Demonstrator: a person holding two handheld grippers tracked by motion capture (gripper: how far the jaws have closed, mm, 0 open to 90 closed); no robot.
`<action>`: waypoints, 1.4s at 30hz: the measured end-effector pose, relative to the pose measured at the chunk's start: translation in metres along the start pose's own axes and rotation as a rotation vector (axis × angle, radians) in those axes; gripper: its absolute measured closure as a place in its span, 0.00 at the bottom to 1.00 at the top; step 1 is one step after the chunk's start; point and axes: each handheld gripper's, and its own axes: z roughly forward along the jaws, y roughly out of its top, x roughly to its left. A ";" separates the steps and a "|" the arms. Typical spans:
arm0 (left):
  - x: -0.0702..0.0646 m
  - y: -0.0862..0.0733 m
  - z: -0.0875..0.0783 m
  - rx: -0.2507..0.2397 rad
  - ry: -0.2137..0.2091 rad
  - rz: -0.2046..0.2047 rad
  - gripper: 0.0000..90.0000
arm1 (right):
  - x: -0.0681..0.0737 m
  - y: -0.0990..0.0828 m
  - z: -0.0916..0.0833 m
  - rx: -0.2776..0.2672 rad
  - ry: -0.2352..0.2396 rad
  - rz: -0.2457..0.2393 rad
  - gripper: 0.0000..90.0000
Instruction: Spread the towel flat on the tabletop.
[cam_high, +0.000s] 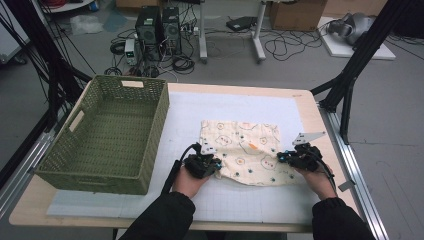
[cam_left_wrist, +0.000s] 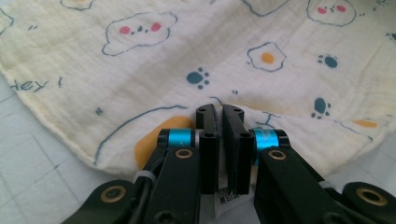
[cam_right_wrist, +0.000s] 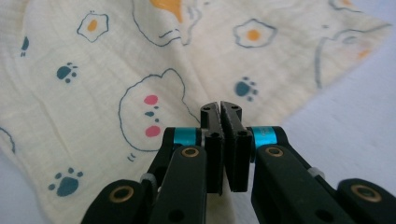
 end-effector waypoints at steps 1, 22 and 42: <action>0.000 0.000 0.000 0.000 0.000 0.000 0.92 | -0.003 -0.002 0.000 0.006 -0.004 0.008 0.98; -0.015 -0.015 -0.058 -0.049 -0.062 0.006 0.86 | 0.001 -0.004 0.000 0.013 0.006 0.004 0.93; -0.024 -0.010 0.000 -0.039 0.024 0.051 0.89 | 0.001 -0.004 0.003 0.010 0.015 0.008 0.90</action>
